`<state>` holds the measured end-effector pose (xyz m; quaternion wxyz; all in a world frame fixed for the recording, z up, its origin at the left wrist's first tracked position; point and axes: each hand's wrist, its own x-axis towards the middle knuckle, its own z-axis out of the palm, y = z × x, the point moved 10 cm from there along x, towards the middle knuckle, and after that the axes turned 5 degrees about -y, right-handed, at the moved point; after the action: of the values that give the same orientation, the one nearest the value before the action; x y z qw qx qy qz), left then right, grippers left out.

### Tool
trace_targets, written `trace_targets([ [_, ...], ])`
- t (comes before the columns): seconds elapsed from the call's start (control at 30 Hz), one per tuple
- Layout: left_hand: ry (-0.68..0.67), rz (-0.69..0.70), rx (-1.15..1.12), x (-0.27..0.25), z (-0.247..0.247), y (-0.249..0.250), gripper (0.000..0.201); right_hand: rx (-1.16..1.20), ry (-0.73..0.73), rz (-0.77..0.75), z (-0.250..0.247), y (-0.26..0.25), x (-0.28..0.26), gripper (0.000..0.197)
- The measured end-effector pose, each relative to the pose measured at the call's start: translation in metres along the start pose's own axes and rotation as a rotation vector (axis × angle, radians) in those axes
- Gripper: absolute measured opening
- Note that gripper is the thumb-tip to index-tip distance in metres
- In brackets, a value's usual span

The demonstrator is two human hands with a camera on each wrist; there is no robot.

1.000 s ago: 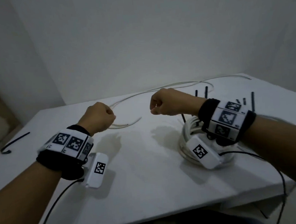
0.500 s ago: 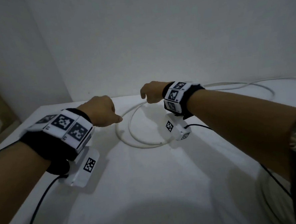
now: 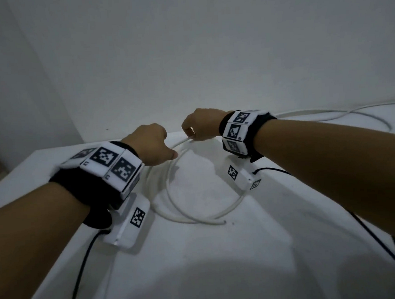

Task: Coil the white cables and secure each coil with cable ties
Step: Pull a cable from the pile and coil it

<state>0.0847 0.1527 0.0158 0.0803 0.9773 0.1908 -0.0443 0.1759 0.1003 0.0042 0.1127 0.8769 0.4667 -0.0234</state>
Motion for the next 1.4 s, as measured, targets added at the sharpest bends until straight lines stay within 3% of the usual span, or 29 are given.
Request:
trace_targets([
  [0.1,0.063,0.032,-0.07,-0.011,-0.017,0.022,0.068,0.071,0.12,-0.016,-0.037,0.005,-0.033,0.006],
  [0.23,0.243,0.124,-0.239,-0.036,-0.057,0.061,0.03,0.071,0.243,-0.004,-0.089,0.021,-0.091,0.008],
  [0.37,0.488,0.214,-0.454,-0.085,-0.114,0.09,0.028,0.008,0.367,0.083,-0.127,0.064,-0.164,0.015],
  [0.53,0.574,0.263,-0.866,-0.136,-0.156,0.098,0.022,0.047,0.259,0.416,-0.125,0.148,-0.256,0.003],
  [0.63,0.575,0.256,-1.081,-0.163,-0.167,0.097,0.02,0.14,0.148,0.595,-0.105,0.185,-0.302,0.018],
  [0.7,0.553,0.273,-1.186,-0.179,-0.17,0.098,0.02,0.294,0.152,0.639,-0.094,0.2,-0.325,0.027],
  [0.77,0.515,0.292,-1.242,-0.192,-0.167,0.103,0.02,0.502,0.317,0.645,-0.101,0.21,-0.346,0.031],
  [0.9,0.482,0.314,-1.258,-0.215,-0.153,0.114,0.018,0.966,0.888,0.515,-0.156,0.206,-0.395,0.033],
  [1.03,0.449,0.381,-1.187,-0.236,-0.14,0.129,0.019,1.067,1.158,0.318,-0.218,0.171,-0.435,0.031],
  [1.1,0.391,0.43,-1.166,-0.244,-0.127,0.14,0.02,1.055,1.133,0.247,-0.23,0.149,-0.44,0.031],
  [1.27,0.217,0.475,-1.19,-0.259,-0.087,0.165,0.029,0.884,0.865,0.141,-0.213,0.088,-0.421,0.029],
  [1.33,0.269,0.509,-1.177,-0.269,-0.092,0.168,0.035,0.848,0.801,0.11,-0.201,0.066,-0.415,0.028],
  [1.4,0.405,0.531,-1.218,-0.284,-0.109,0.165,0.033,0.839,0.746,0.107,-0.19,0.053,-0.41,0.026],
])
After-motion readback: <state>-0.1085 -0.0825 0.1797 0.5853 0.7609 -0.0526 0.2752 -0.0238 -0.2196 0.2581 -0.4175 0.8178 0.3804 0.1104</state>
